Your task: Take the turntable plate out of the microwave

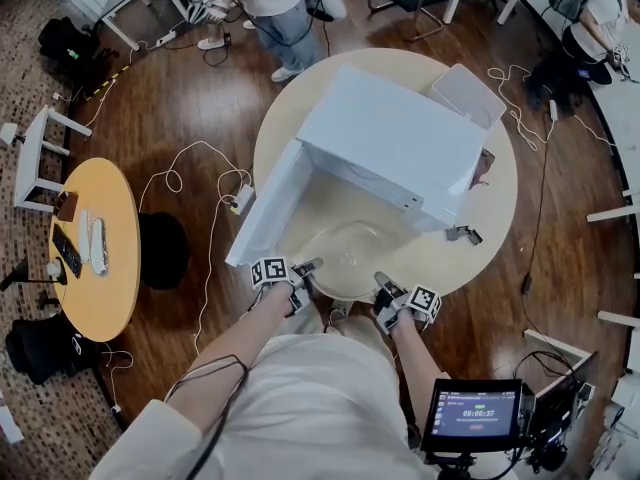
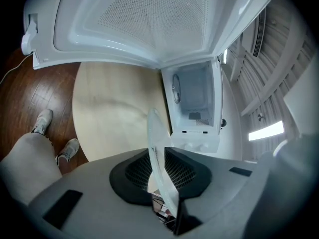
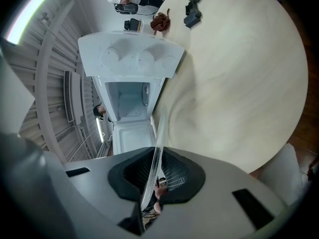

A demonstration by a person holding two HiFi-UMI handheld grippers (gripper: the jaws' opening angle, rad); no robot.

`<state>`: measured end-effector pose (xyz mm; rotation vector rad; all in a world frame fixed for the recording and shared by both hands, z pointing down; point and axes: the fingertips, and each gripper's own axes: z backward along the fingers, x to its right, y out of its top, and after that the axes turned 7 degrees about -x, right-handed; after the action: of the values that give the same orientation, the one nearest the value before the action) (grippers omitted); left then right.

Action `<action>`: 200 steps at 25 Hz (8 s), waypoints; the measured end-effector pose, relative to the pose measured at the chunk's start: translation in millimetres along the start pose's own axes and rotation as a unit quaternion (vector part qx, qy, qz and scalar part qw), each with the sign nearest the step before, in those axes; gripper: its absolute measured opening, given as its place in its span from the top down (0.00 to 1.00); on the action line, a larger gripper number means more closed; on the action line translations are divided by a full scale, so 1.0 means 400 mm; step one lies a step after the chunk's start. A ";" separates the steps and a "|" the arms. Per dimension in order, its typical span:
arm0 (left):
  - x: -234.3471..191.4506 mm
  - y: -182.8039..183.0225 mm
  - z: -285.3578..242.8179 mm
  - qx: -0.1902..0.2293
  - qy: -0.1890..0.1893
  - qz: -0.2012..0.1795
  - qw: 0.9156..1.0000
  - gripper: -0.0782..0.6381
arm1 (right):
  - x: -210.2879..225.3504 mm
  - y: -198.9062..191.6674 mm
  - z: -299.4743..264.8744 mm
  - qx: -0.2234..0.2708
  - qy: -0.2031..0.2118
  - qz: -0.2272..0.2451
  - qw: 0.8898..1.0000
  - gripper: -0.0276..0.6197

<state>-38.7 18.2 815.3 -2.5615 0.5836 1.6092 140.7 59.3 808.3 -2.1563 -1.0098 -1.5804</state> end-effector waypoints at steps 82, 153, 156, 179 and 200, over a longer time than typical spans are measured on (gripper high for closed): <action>-0.033 -0.133 -0.010 -0.072 0.022 0.028 0.997 0.74 | 0.050 0.040 -0.042 0.058 0.015 -0.054 0.997 0.91; -0.065 -0.061 -0.069 -0.004 0.042 0.089 0.995 0.84 | 0.134 -0.033 -0.063 0.054 -0.147 -0.101 0.983 0.90; -0.067 -0.062 -0.067 -0.004 0.046 0.089 0.995 0.84 | 0.135 -0.035 -0.063 0.058 -0.146 -0.110 0.981 0.90; -0.141 -0.053 -0.082 -0.026 0.100 0.073 0.992 0.84 | 0.183 -0.046 -0.088 0.049 -0.154 -0.127 0.979 0.91; -0.189 -0.045 -0.098 -0.038 0.121 0.066 0.990 0.84 | 0.225 -0.046 -0.107 0.044 -0.167 -0.145 0.974 0.91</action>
<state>-27.8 46.6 896.9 -2.8551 0.7386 1.3886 111.4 80.1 903.0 -2.3456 -1.5287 -1.2724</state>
